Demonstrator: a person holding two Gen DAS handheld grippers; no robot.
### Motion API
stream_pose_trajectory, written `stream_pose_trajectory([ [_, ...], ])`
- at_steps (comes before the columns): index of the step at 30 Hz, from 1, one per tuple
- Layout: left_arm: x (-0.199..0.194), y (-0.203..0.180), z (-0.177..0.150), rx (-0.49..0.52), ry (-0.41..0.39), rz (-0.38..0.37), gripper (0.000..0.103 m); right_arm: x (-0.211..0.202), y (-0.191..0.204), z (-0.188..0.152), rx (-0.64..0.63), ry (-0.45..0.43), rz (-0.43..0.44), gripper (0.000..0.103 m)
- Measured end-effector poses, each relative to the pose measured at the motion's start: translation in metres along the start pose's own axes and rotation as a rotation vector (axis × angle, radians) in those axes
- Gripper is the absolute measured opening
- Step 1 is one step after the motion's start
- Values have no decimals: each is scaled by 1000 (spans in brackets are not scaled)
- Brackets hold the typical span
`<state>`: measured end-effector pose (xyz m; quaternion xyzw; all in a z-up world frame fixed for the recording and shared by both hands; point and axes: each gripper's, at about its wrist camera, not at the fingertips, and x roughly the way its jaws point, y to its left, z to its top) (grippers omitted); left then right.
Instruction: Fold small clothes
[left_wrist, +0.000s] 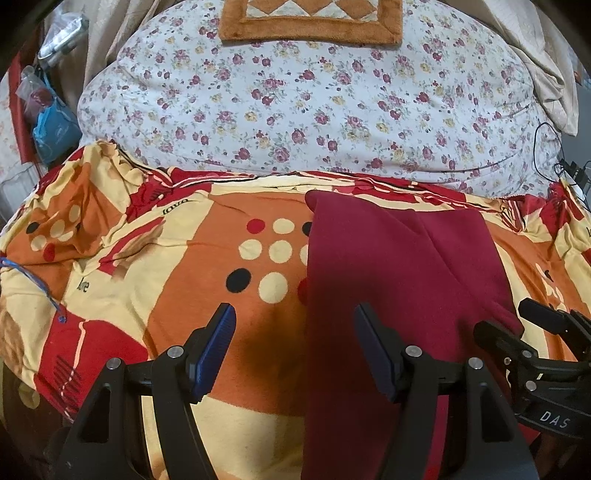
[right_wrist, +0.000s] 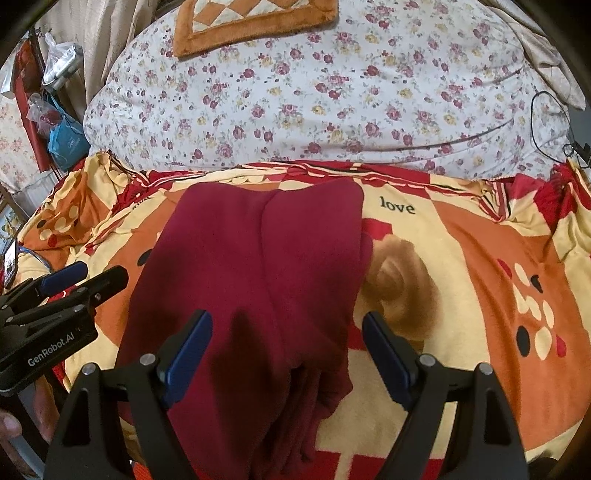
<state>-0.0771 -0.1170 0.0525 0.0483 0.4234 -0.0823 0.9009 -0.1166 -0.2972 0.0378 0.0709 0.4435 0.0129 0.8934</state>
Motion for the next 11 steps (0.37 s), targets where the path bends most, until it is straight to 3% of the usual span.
stream_pose_trajectory([
  [11, 6, 7, 2, -9, -20, -44, 57, 10, -1, 1, -10, 21, -7, 86],
])
